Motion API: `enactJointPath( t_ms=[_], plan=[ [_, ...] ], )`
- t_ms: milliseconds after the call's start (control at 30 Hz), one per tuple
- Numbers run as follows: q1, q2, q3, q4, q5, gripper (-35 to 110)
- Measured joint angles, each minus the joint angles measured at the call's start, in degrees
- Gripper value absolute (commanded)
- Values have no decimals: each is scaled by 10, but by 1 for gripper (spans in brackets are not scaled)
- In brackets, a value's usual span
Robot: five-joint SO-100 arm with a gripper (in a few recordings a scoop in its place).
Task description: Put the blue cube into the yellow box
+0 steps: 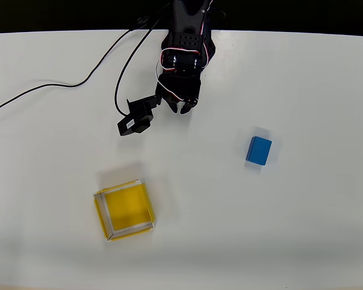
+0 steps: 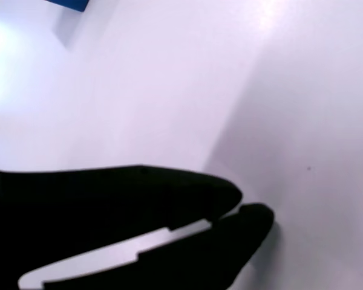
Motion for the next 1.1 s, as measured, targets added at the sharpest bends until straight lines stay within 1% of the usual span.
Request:
enactJointPath(
  t_ms=[467, 567, 633, 733, 867, 933, 1100],
  plan=[
    [-10, 0, 0, 0, -28, 0],
    [-10, 0, -1, -6, -34, 3],
    [-11, -4, -3, -33, -27, 7],
    [-20, -81, -36, -81, -2, 10],
    [-47, -219, -151, -123, 47, 22],
    [-54, -280, -221, -131, 72, 28],
    [-84, -442, -394, -122, 138, 33]
  ],
)
